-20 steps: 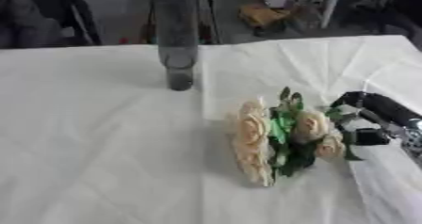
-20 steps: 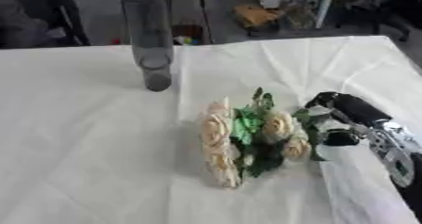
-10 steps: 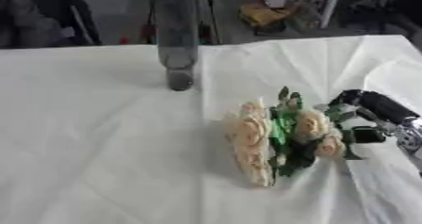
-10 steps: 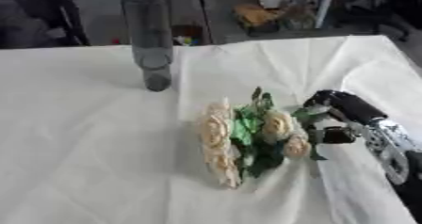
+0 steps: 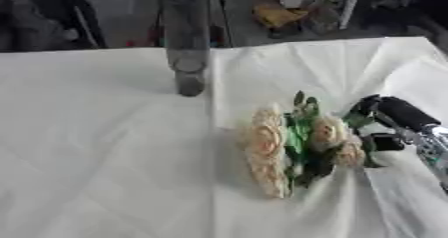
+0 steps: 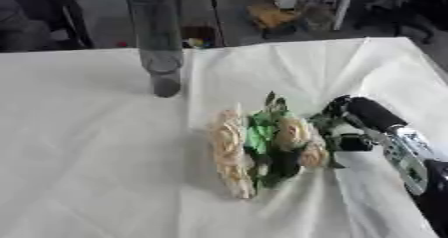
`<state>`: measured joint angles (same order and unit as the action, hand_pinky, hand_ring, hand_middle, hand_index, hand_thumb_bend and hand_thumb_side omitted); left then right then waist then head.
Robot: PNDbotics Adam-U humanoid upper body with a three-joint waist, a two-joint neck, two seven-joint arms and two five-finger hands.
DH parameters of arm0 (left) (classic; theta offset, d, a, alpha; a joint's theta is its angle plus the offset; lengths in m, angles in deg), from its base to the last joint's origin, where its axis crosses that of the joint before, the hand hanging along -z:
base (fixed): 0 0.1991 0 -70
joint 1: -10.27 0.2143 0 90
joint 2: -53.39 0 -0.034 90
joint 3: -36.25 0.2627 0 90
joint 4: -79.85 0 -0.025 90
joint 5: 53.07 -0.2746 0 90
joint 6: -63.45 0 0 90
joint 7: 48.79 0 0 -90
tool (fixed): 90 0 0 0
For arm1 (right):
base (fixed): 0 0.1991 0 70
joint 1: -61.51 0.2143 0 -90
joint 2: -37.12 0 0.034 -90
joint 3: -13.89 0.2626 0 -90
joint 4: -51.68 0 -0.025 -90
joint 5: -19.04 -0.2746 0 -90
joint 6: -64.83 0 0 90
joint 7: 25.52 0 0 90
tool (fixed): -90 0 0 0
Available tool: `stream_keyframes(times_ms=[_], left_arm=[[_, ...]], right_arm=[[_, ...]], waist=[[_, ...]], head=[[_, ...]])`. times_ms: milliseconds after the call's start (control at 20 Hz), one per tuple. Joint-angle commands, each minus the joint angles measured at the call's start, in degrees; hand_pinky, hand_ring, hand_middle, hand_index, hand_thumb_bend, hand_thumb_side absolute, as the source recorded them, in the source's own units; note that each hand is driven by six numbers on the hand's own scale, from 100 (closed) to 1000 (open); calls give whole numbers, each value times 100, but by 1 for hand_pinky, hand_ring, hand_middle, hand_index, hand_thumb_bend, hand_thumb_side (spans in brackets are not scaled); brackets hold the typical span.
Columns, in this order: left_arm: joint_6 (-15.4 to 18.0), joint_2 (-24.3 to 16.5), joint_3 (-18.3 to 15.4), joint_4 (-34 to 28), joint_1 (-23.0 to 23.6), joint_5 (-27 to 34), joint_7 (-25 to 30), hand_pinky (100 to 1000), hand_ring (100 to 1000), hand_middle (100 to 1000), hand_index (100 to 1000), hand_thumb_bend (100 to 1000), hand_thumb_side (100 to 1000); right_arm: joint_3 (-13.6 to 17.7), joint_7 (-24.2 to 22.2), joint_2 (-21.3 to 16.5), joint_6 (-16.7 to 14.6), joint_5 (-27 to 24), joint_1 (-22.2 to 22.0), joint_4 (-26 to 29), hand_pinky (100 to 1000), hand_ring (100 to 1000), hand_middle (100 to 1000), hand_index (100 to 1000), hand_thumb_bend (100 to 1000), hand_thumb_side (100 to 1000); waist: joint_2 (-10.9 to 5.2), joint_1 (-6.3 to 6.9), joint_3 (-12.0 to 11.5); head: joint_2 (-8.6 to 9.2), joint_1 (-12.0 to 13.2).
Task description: Arrange flowers into the vase.
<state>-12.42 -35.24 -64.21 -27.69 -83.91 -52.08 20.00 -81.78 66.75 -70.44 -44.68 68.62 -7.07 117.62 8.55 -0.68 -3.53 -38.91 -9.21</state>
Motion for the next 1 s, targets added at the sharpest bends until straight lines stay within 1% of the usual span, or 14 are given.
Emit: stream_keyframes(times_ms=[50, 350, 400, 450, 500, 550, 650, 750, 850, 950, 1000], left_arm=[[8, -70, -5, -62, -59, 21, 17, 683, 644, 619, 814, 365, 153], [8, -70, -5, -62, -59, 21, 17, 683, 644, 619, 814, 365, 153], [7, -69, -6, -62, -58, 22, 17, 683, 643, 619, 815, 363, 153], [6, -64, -15, -59, -47, 21, 13, 682, 643, 619, 815, 363, 153], [6, -61, -18, -59, -45, 21, 12, 682, 643, 619, 815, 363, 153], [6, -60, -16, -58, -47, 24, 14, 682, 643, 619, 815, 363, 153], [7, -60, -14, -59, -52, 28, 19, 683, 643, 619, 815, 362, 153], [8, -60, -13, -60, -58, 31, 24, 683, 643, 619, 815, 362, 153], [9, -60, -9, -62, -63, 32, 29, 683, 644, 619, 815, 362, 153], [10, -60, -8, -63, -65, 33, 32, 683, 644, 619, 815, 362, 153], [10, -60, -7, -63, -66, 34, 34, 683, 644, 620, 815, 360, 152]], right_arm=[[2, 91, -96, 16, -6, 77, 31, 510, 565, 507, 663, 313, 244], [-1, 106, -95, 16, -3, 77, 26, 510, 565, 507, 663, 313, 244], [3, 109, -91, 18, -6, 78, 30, 139, 276, 207, 371, 196, 281], [77, 154, -54, 64, -51, 71, 84, 139, 274, 205, 369, 192, 289], [202, 234, -29, 143, -130, 33, 146, 138, 272, 200, 365, 175, 312], [281, 327, -16, 236, -224, -8, 189, 139, 272, 199, 364, 169, 317], [302, 519, 11, 407, -416, -60, 207, 172, 298, 205, 363, 128, 335], [232, 732, 39, 485, -629, -86, 164, 219, 334, 223, 369, 113, 344], [110, 873, 39, 463, -841, -96, 138, 232, 343, 229, 371, 106, 348], [31, 892, 20, 437, -1047, -98, 143, 232, 343, 229, 371, 106, 348], [-11, 870, 20, 417, -1129, -97, 169, 214, 327, 216, 359, 100, 361]], waist=[[-48, 15, -3], [-47, 15, -3], [-49, 18, 2], [-53, 35, 46], [-52, 42, 59], [-50, 45, 57], [-49, 48, 52], [-48, 49, 46], [-47, 47, 40], [-46, 46, 37], [-46, 44, 32]], head=[[8, -15], [8, -15], [7, -12], [5, 10], [8, 10], [11, 2], [13, -6], [18, -13], [19, -22], [18, -25], [17, -29]])
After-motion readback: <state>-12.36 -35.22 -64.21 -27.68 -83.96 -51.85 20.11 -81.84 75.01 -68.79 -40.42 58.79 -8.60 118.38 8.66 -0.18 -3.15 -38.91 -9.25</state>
